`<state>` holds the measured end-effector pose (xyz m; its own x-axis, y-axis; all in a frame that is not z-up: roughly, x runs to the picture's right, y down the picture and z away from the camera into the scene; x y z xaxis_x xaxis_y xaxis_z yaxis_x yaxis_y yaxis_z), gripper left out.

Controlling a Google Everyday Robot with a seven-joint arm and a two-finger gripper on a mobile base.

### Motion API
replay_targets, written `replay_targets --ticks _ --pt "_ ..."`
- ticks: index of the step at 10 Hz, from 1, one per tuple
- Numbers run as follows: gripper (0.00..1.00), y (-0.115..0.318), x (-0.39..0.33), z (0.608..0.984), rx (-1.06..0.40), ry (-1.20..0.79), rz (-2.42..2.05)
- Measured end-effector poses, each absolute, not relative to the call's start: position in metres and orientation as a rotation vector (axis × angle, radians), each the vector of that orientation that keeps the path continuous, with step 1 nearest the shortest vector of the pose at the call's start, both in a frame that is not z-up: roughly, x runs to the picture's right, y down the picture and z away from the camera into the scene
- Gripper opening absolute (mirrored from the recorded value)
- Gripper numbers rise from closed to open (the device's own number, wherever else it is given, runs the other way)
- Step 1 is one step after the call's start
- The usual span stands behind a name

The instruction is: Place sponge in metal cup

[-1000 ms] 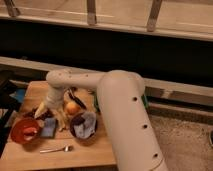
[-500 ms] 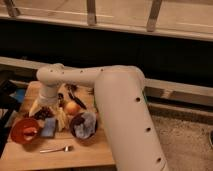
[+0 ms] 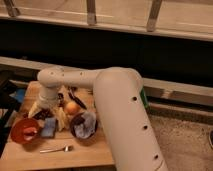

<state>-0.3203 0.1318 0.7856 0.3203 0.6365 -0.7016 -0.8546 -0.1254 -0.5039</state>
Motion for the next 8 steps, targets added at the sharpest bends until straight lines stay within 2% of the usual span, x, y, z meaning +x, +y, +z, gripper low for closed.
replay_targets --ticks 5,8 --pt "0.80 0.139 -0.316 0.800 -1.184 0.231 1.342" --pt "0.80 0.139 -0.317 0.796 -1.186 0.221 1.339"
